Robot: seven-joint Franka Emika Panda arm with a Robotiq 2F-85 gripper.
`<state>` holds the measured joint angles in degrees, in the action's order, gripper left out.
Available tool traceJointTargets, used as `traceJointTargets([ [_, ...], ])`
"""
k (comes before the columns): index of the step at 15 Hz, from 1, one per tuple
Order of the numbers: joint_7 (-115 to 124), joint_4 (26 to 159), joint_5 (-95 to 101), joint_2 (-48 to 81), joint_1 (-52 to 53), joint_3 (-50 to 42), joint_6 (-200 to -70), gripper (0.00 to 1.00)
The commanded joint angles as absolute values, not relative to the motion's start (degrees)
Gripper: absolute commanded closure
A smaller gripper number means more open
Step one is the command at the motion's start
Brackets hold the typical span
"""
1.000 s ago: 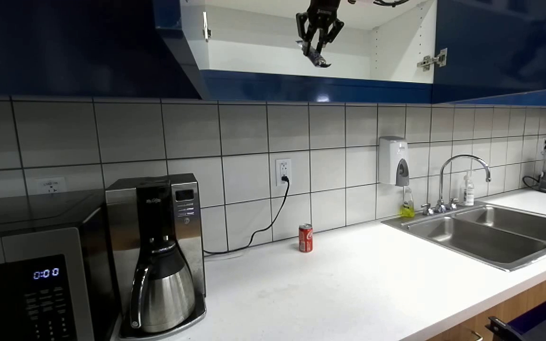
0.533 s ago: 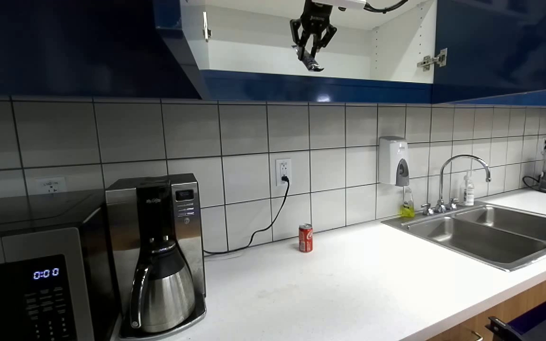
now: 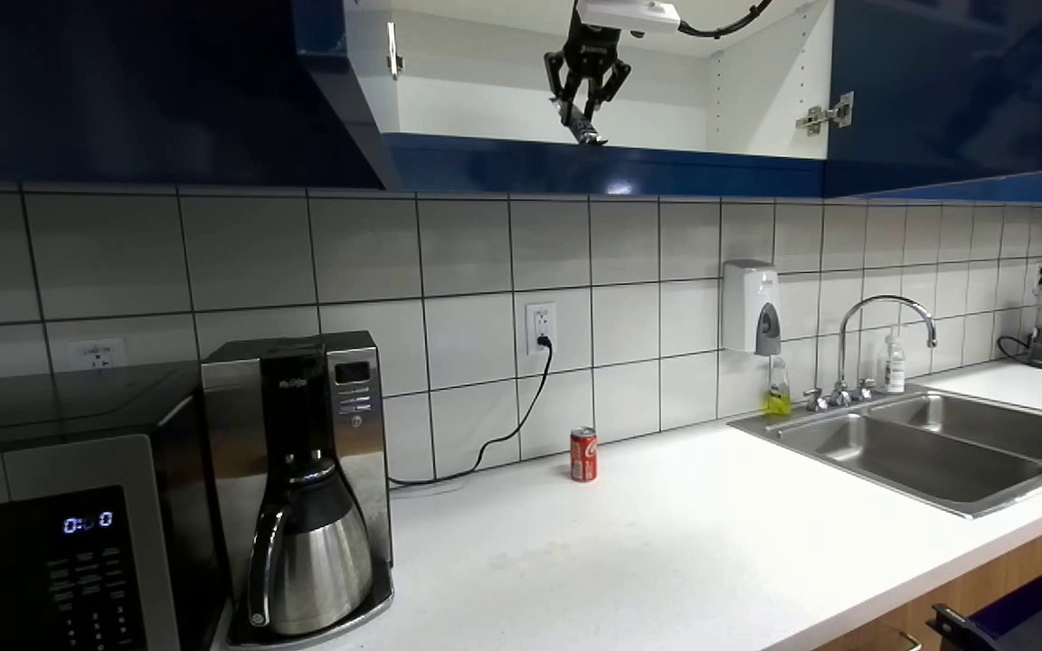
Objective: Put the candy bar into the cupboard
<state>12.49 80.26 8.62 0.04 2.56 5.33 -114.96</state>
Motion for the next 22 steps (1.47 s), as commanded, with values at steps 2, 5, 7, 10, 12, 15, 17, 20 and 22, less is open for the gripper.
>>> traceJointTargets([
  [2,14.2,74.9,10.3,3.8,2.8,5.5,-113.5,0.90],
  [5,14.0,72.5,10.1,5.1,2.6,5.2,-112.5,0.90],
  [7,14.0,71.4,10.0,5.8,2.6,5.0,-111.8,0.67],
  [10,14.1,70.1,10.3,6.7,2.7,4.7,-111.0,0.33],
  [12,14.3,69.6,10.2,7.2,2.7,4.4,-110.8,0.18],
  [15,14.4,69.1,10.2,7.7,2.7,4.2,-110.4,0.00],
  [17,14.2,69.5,9.8,7.5,2.7,4.1,-110.3,0.00],
  [20,14.1,71.1,9.4,6.4,2.7,4.0,-110.6,0.00],
  [22,13.9,72.5,9.1,5.4,2.6,4.0,-110.8,0.00],
])
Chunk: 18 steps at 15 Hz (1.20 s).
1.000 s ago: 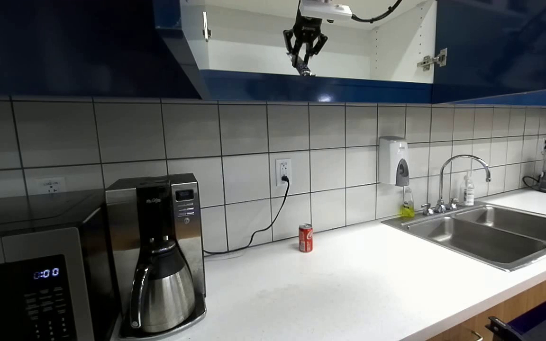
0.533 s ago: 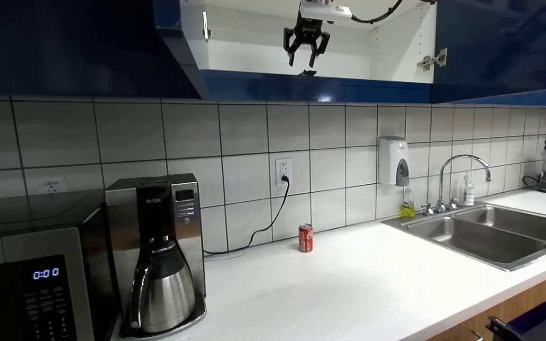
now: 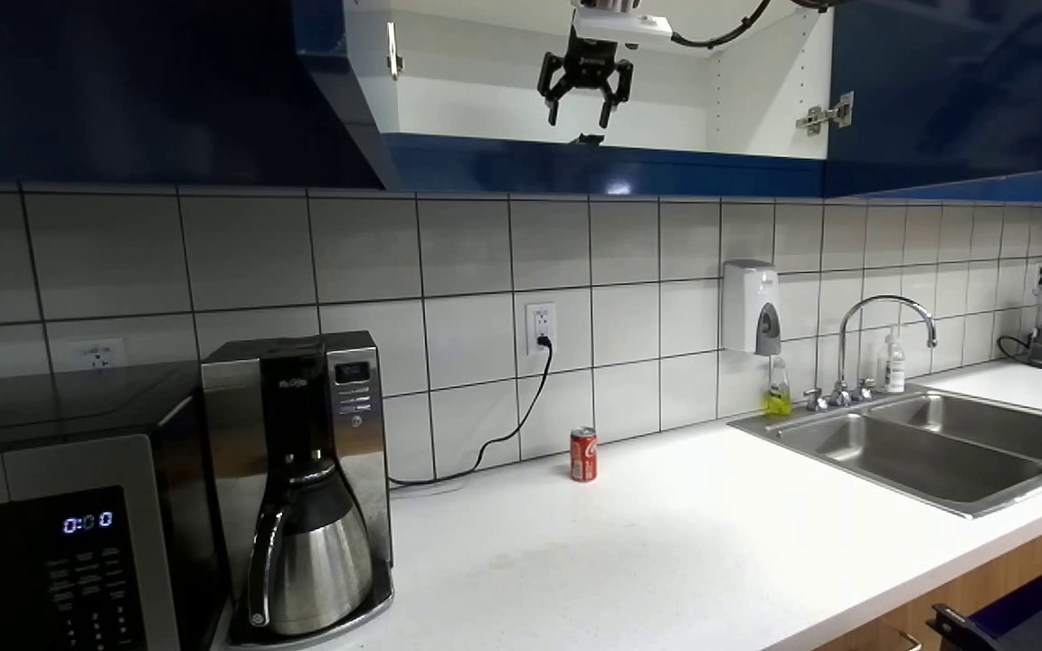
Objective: Put the candy bar into the cupboard
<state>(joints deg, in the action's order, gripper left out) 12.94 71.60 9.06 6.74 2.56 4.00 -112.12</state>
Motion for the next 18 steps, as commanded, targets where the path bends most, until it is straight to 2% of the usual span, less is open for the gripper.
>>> traceJointTargets([
  [1,13.8,73.1,8.9,4.9,2.6,4.0,-111.0,0.00],
  [18,12.1,92.6,6.2,-12.1,2.4,2.3,-113.1,0.00],
])
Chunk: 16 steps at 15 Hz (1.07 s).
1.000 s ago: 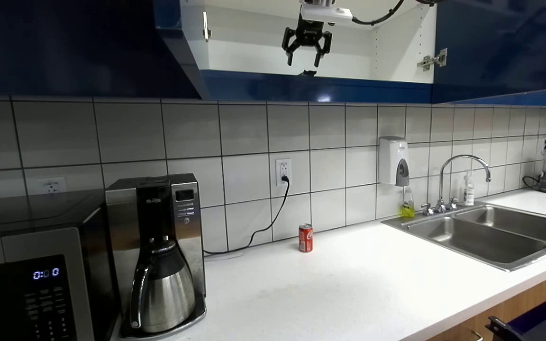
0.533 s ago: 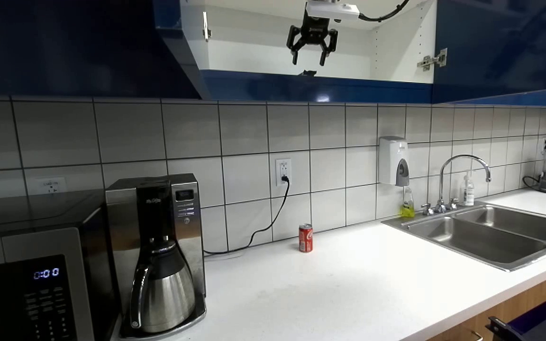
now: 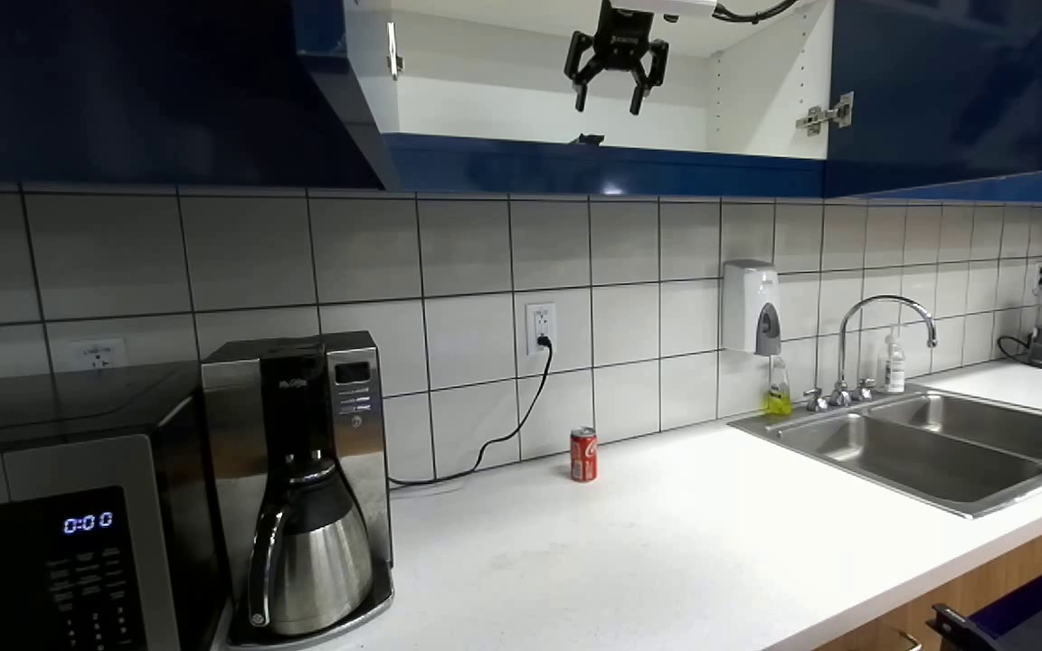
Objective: Put the candy bar into the cupboard
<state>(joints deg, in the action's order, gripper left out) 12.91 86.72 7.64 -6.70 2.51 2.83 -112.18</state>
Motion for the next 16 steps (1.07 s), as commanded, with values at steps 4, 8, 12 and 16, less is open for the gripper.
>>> traceJointTargets([
  [4,11.6,98.5,5.6,-18.0,1.8,2.5,-111.5,0.00],
  [8,10.5,105.9,4.9,-24.4,1.8,2.2,-110.1,0.00],
  [12,9.3,113.9,4.3,-30.4,1.8,1.8,-108.7,0.00],
  [16,7.6,122.7,3.7,-35.5,2.0,1.1,-108.7,0.00],
])
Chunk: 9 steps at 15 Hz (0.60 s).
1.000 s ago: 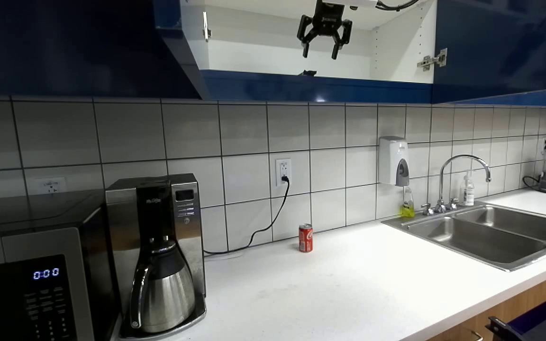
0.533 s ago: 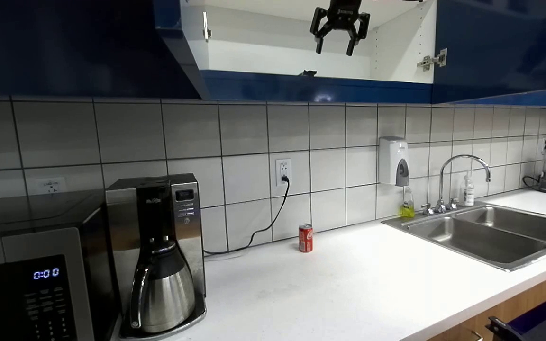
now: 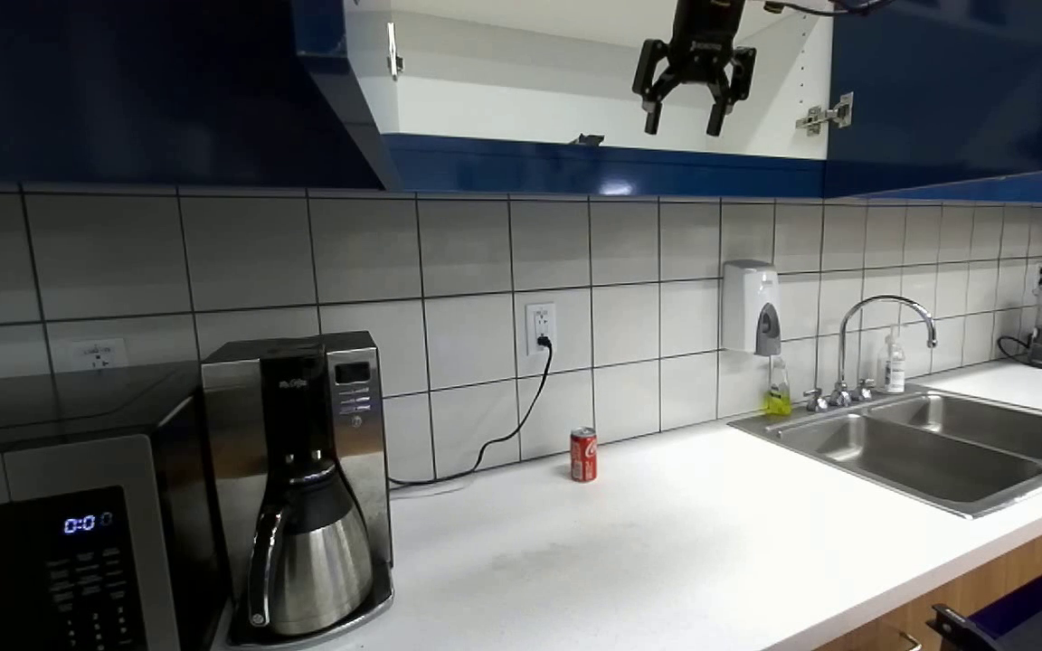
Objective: Put the candy bar into the cupboard
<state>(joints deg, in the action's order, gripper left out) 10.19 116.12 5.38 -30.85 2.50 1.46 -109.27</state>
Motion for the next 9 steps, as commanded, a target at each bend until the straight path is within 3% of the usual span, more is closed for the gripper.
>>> traceJointTargets([
  [1,7.6,125.1,3.7,-36.7,1.9,1.2,-109.1,0.00],
  [9,5.7,139.1,4.1,-42.1,1.9,1.5,-108.3,0.00],
])
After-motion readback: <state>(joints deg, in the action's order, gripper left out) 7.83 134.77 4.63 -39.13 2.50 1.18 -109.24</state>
